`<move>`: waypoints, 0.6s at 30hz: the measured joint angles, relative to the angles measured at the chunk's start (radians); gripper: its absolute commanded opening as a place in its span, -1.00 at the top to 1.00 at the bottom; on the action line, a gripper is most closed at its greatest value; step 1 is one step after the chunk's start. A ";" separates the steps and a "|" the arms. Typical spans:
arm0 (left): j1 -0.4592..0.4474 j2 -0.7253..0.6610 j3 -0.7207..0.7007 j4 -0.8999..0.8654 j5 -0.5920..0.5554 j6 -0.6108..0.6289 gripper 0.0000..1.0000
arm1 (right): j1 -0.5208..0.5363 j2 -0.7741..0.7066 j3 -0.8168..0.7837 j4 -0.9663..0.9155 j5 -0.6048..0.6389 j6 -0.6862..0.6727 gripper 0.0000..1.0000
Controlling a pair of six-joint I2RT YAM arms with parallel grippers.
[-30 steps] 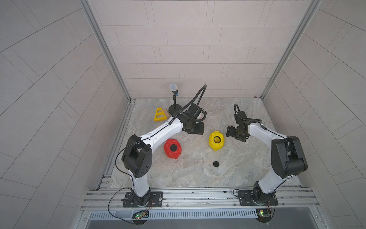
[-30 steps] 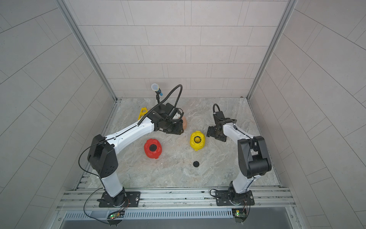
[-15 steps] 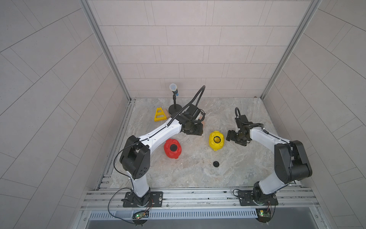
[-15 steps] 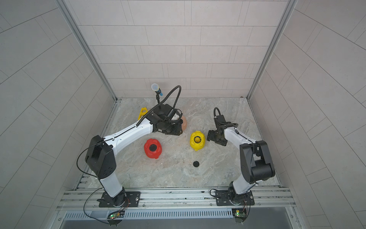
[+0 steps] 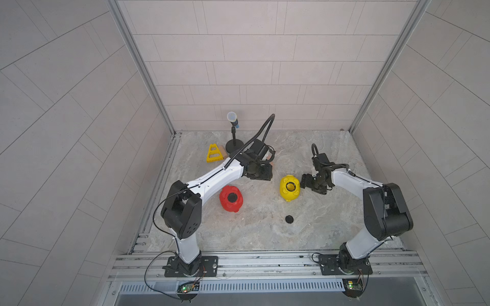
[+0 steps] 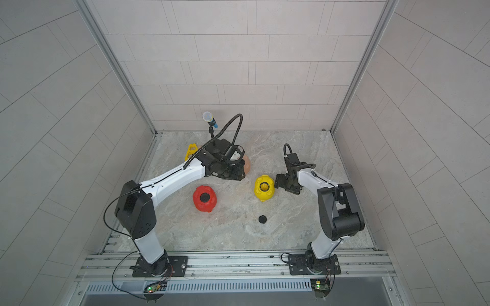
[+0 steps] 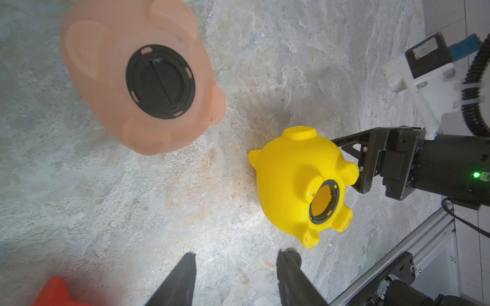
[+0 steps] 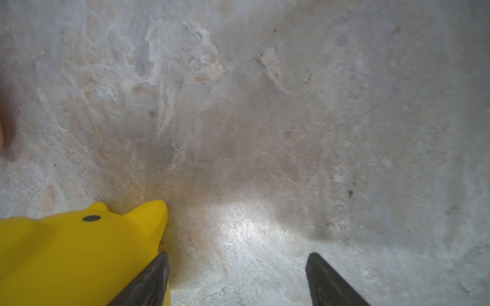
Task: Close piggy banks
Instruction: Adjust the piggy bank at the center of the board, then move the knob to the center of the board.
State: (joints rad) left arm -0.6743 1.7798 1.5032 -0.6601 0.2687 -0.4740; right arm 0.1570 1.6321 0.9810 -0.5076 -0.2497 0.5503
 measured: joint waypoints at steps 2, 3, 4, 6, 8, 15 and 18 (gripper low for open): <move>0.000 0.008 0.000 0.002 0.000 0.000 -0.09 | 0.000 0.007 0.010 0.001 -0.006 -0.001 -0.63; 0.000 0.014 0.000 0.002 0.000 0.000 -0.09 | 0.000 0.011 0.014 0.004 -0.009 -0.001 -0.63; 0.000 0.018 0.000 0.003 0.000 0.000 -0.09 | 0.000 0.012 0.018 0.006 -0.012 -0.001 -0.63; 0.000 0.025 0.000 0.003 0.000 0.000 -0.09 | 0.000 0.012 0.021 0.008 -0.014 -0.002 -0.63; 0.000 0.028 0.000 0.005 0.001 0.000 -0.09 | 0.000 0.012 0.021 0.009 -0.013 -0.003 -0.63; 0.000 0.027 0.000 0.005 0.000 0.000 -0.09 | 0.000 0.007 0.021 0.001 -0.005 -0.005 -0.63; 0.003 0.021 -0.001 0.004 -0.002 0.001 -0.09 | 0.000 -0.042 0.012 -0.023 0.008 -0.013 -0.63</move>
State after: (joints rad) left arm -0.6708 1.8004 1.5024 -0.6559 0.2668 -0.4732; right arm 0.1574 1.5906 0.9928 -0.5304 -0.2420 0.5373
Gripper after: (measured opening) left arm 0.546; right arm 0.814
